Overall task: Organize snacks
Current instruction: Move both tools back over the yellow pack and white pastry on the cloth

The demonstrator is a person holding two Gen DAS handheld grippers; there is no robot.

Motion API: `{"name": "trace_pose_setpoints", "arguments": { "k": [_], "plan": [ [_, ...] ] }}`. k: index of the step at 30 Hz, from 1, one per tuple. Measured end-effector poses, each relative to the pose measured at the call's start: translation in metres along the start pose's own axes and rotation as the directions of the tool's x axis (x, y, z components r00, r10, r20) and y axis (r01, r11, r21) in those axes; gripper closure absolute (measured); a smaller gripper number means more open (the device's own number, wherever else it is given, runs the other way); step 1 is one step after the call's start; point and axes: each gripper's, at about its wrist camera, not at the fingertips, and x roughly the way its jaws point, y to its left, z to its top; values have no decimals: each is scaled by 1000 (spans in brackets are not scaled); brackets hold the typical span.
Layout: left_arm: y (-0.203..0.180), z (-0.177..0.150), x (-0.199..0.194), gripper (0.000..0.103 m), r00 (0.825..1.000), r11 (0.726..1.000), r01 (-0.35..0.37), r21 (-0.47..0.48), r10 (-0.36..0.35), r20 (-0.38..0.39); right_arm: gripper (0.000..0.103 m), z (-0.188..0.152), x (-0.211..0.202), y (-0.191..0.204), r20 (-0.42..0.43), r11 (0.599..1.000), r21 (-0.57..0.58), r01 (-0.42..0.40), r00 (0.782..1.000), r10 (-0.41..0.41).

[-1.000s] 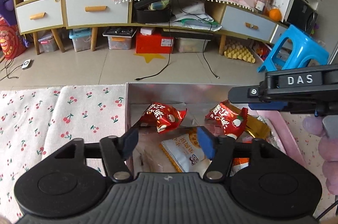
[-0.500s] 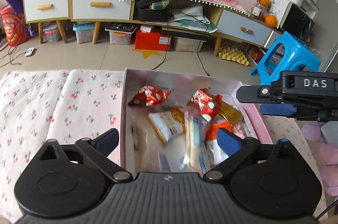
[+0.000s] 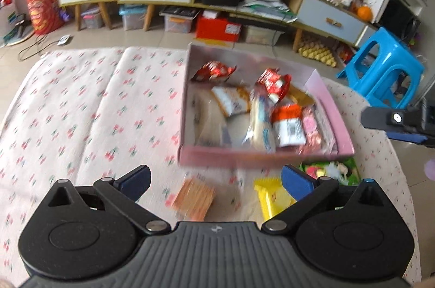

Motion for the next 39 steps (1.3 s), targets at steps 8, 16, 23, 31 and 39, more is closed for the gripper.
{"name": "trace_pose_setpoints", "arguments": {
  "k": [8, 16, 23, 31, 39],
  "plan": [
    [-4, -27, -11, 0, 999, 1000, -15, -20, 14, -39, 12, -41, -8, -6, -79, 994, -30, 109, 991, -111],
    [-16, -44, 2, 0, 998, 999, -10, -50, 7, -69, 12, -67, -1, -29, -142, 980, -16, 201, 969, -201],
    [-43, -48, 18, 1, 998, 1000, -13, -21, 11, -54, 12, -78, 10, -45, -188, 964, 0, 267, 947, -263],
    [-69, -52, 35, 7, 999, 999, 16, 46, -15, -38, 12, -81, 23, -62, -237, 951, 38, 305, 928, -288],
    [-76, -56, 50, 36, 999, 994, -9, 109, 13, -35, 10, -92, 40, -70, -276, 940, -15, 340, 903, -331]
  ]
}}
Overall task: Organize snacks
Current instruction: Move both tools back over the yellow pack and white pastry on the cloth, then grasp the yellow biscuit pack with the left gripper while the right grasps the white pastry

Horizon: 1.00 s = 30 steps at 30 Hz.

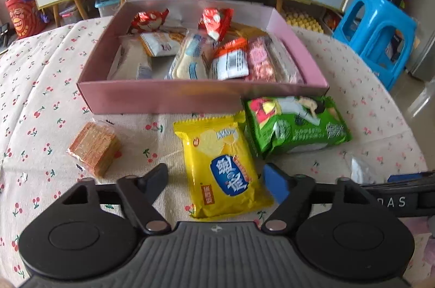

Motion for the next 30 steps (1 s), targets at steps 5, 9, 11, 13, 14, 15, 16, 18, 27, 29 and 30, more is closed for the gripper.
{"name": "trace_pose_setpoints", "arguments": {
  "k": [5, 9, 11, 13, 14, 15, 16, 18, 27, 29, 30],
  "plan": [
    [3, -4, -7, 52, 1000, 998, 23, 52, -23, -9, 10, -6, -1, -4, 10, 997, -65, -36, 999, 37],
    [9, -11, -13, 54, 999, 994, 50, 92, -49, -23, 10, -12, -4, -9, 22, 984, -159, -77, 996, 81],
    [12, -14, -17, 54, 998, 991, 65, 113, -61, -33, 10, -17, -6, -12, 26, 975, -201, -91, 995, 98],
    [14, -19, -21, 54, 996, 988, 79, 136, -73, -44, 10, -22, -8, -18, 26, 969, -226, -102, 993, 111],
    [14, -21, -23, 53, 996, 985, 86, 150, -79, -50, 10, -24, -9, -21, 26, 966, -235, -107, 993, 116],
    [14, -23, -25, 53, 995, 981, 94, 169, -86, -58, 10, -27, -10, -25, 27, 964, -244, -109, 992, 120],
    [15, -26, -28, 53, 993, 977, 105, 188, -94, -66, 10, -29, -10, -29, 30, 962, -250, -112, 992, 123],
    [16, -31, -32, 52, 991, 968, 126, 219, -112, -77, 10, -32, -12, -37, 37, 960, -256, -114, 991, 128],
    [20, -46, -38, 32, 983, 960, 185, 210, -184, -26, 10, -44, -14, -36, 97, 933, -331, -144, 978, 186],
    [18, -48, -37, 31, 983, 961, 180, 208, -184, -1, 11, -47, -14, -31, 122, 920, -360, -157, 969, 213],
    [16, -49, -37, 31, 984, 962, 173, 212, -180, 12, 11, -48, -14, -30, 132, 916, -368, -158, 967, 220]
  ]
}}
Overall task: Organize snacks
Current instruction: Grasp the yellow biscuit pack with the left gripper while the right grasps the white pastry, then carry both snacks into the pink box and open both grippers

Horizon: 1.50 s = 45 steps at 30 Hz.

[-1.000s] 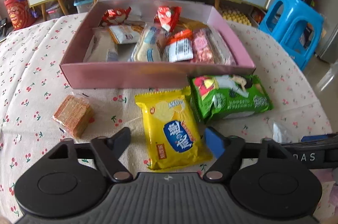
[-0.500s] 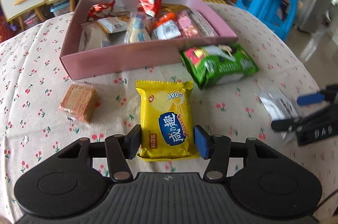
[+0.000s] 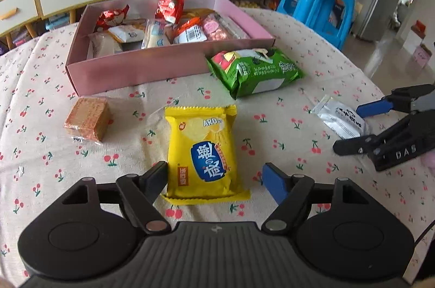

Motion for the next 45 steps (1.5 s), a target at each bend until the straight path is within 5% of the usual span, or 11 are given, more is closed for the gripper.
{"name": "trace_pose_setpoints", "arguments": {
  "k": [7, 12, 15, 32, 45],
  "plan": [
    [-3, 1, 2, 50, 998, 998, -60, 22, 59, 18, 21, -7, -4, 3, 52, 1000, -12, -22, 998, 23],
    [4, 3, -1, 54, 999, 999, -47, -18, 47, 10, 50, -7, -9, 12, 81, 999, -25, -34, 996, 36],
    [3, 4, -2, 55, 999, 999, -52, -14, 52, 1, 56, -5, -9, 17, 86, 999, -24, -33, 996, 35],
    [11, 24, -25, 56, 1000, 993, -19, -119, 21, 15, 57, 21, -38, 16, 144, 988, 96, -123, 984, 108],
    [33, 67, -23, 56, 993, 983, -60, -174, 76, 87, 56, 93, -40, 24, 250, 968, 185, -169, 961, 120]
  ]
}}
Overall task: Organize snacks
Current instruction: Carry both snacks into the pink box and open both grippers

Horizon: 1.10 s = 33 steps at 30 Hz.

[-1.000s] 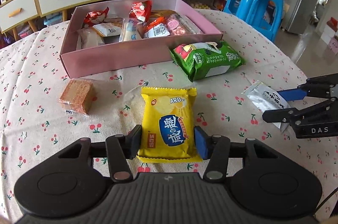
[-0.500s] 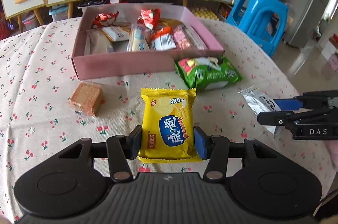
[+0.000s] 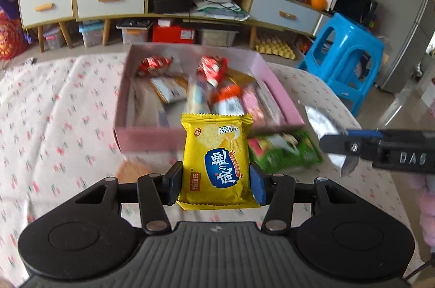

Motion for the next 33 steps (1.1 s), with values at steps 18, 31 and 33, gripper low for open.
{"name": "trace_pose_setpoints", "arguments": {
  "k": [18, 31, 33],
  "plan": [
    [35, 61, 79, 56, 1000, 1000, 3, -13, -3, 30, 56, 80, 116, -21, -39, 993, 91, 73, 997, -69],
    [30, 74, 104, 56, 998, 998, -57, -10, 57, 23, 56, 97, 154, -41, -40, 984, 155, 90, 996, -85],
    [31, 77, 107, 56, 998, 999, -50, -6, 50, 22, 56, 97, 157, -42, -40, 983, 161, 90, 996, -85]
  ]
}}
